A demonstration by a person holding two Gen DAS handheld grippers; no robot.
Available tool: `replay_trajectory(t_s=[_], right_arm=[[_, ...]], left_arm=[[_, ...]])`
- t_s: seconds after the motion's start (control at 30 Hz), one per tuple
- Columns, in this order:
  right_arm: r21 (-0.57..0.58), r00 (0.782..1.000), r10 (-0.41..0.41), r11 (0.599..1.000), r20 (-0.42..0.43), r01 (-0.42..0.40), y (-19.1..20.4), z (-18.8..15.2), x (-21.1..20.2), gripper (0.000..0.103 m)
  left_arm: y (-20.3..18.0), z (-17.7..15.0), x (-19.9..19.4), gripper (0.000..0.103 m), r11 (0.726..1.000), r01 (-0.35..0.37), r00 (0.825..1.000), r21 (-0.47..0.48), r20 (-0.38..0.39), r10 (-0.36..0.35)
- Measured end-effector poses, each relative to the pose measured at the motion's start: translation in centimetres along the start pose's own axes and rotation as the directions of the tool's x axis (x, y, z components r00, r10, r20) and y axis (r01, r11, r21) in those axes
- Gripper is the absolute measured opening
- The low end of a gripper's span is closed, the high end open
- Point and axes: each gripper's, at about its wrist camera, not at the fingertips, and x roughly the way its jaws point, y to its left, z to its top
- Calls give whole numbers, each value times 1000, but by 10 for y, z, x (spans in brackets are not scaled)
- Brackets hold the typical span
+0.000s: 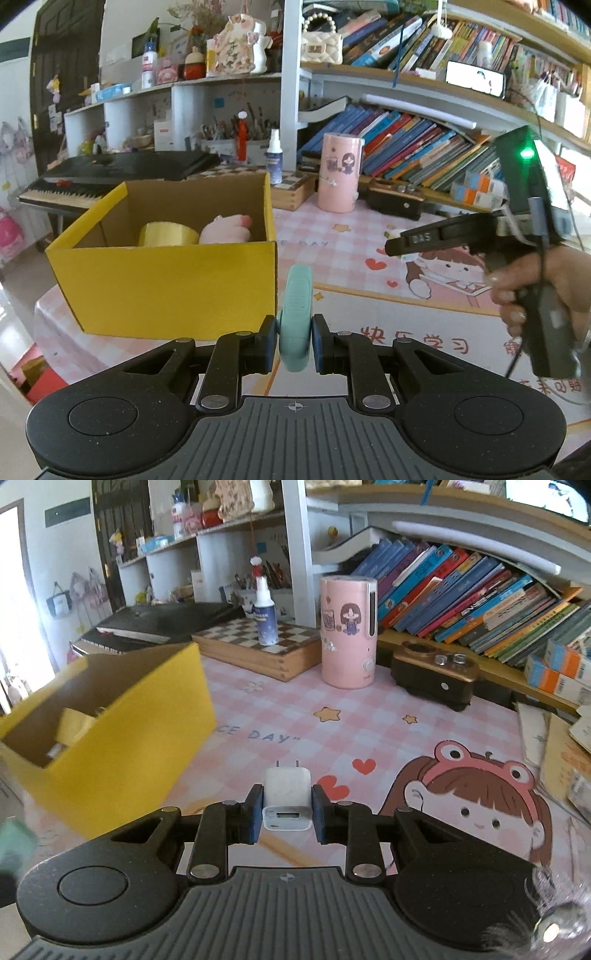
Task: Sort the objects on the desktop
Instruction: 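Carry the hair clip with the left tool while the right tool carries the plug to the yellow box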
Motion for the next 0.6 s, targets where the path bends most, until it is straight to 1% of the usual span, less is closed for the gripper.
replay_trajectory(t_s=[0.2,0.37,0.6], right_arm=[[42,1000,6,999,11,-6,26,-12,-47,24],[60,1000,0,998,-17,1,55,-30,-77,24],[93,998,-17,995,-67,24,95,-60,-100,24]], left_arm=[[21,-5,-9,18,999,49,999,-4,8,-49],[40,-11,-20,18,997,74,997,2,7,-74],[63,-21,-30,18,994,107,994,5,-30,-107]])
